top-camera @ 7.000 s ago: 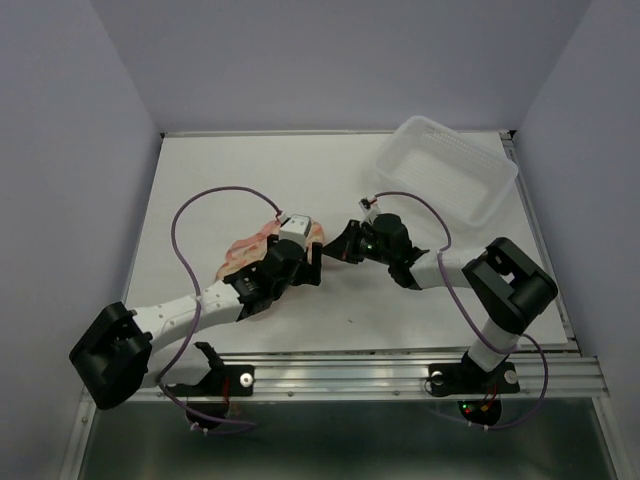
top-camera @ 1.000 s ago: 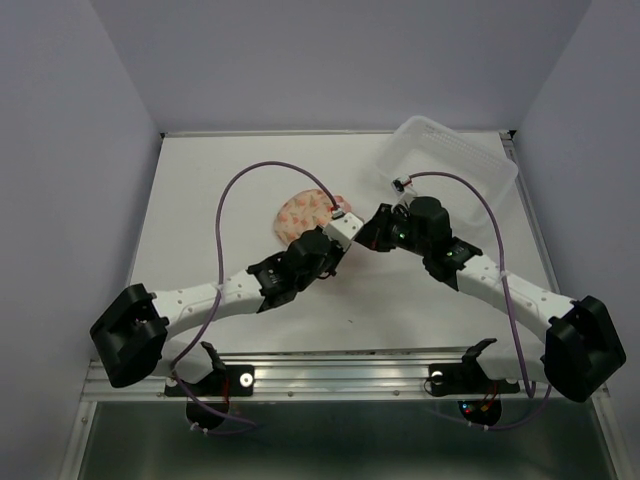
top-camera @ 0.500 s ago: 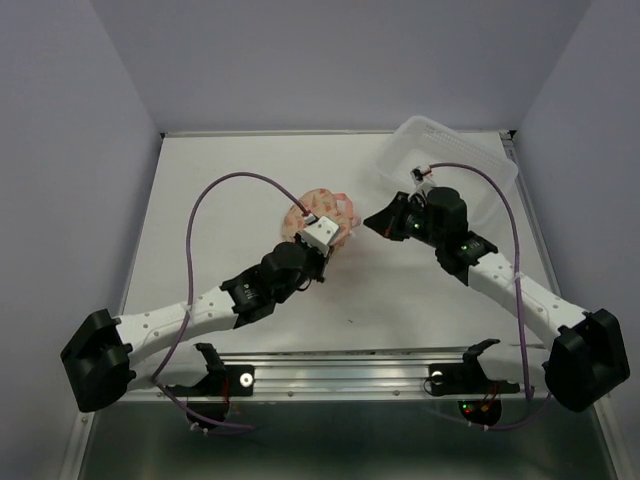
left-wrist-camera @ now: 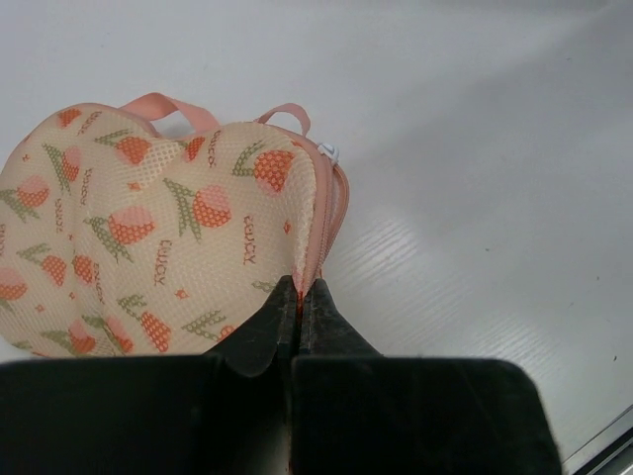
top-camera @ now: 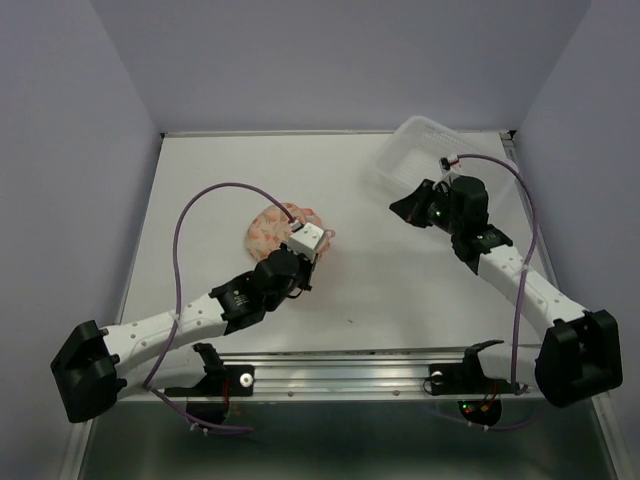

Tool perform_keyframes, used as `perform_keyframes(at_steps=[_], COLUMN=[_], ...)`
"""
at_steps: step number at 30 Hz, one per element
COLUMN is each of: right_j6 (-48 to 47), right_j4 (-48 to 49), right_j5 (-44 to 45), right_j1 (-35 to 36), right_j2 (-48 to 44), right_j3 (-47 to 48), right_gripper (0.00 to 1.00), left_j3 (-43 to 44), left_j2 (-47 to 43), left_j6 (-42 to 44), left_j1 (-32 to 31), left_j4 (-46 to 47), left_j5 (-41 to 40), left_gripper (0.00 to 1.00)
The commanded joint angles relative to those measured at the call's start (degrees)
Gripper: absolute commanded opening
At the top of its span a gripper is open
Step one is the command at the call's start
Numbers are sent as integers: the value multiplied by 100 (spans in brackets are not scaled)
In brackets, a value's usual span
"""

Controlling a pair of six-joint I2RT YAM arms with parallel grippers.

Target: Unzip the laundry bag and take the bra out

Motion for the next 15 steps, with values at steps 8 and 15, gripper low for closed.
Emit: perform_keyframes(at_steps=[8, 15], right_j6=[-1012, -1241], right_j4=[255, 563], right_j5=[-1350, -1771], right_j1=[1257, 1363], right_j2=[878, 888], right_j3=[356, -4], right_gripper=[36, 55], left_j3=[-71, 96], left_j2=[80, 116], left_j6=[84, 40], left_j1=[15, 15], left_j4=[373, 241], left_j5=[652, 397], left_gripper=[0, 0])
